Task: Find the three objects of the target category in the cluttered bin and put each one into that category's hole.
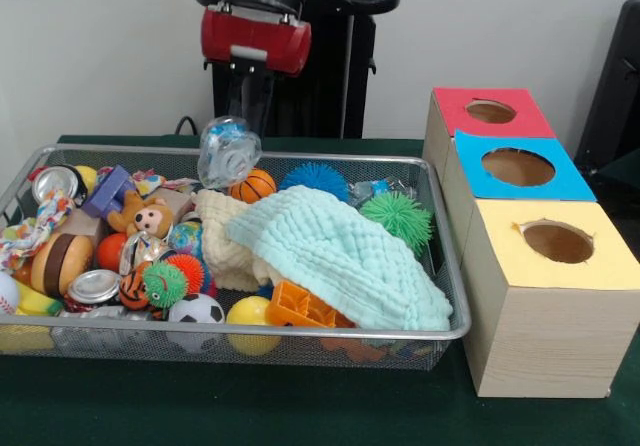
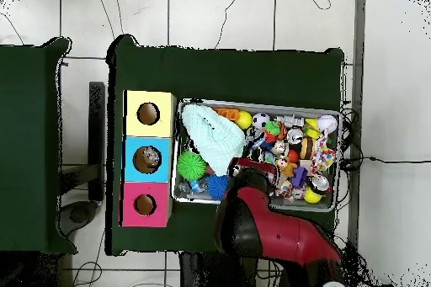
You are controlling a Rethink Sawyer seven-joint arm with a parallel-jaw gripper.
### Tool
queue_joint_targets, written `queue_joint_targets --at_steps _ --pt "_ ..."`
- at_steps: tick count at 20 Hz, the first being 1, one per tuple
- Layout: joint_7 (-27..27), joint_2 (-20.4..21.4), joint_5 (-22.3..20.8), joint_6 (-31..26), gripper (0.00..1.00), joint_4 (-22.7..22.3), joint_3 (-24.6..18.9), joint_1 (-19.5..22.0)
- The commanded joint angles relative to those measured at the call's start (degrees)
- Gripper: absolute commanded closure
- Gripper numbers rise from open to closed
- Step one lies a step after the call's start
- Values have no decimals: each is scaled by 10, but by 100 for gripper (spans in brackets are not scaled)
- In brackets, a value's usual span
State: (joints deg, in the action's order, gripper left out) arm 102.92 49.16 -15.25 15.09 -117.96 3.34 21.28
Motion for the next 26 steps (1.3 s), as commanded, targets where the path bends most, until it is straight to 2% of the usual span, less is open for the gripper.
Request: queue_joint_targets --at_steps 1,10,14,18,26 --pt "121 37 5 -105 100 -90 -139 56" --pt "117 37 44 -164 100 -136 -239 101" --pt "120 50 59 -174 100 -153 -265 107" --pt "126 76 83 -186 100 -175 -287 105" --pt "138 154 151 -221 100 -223 -323 97"
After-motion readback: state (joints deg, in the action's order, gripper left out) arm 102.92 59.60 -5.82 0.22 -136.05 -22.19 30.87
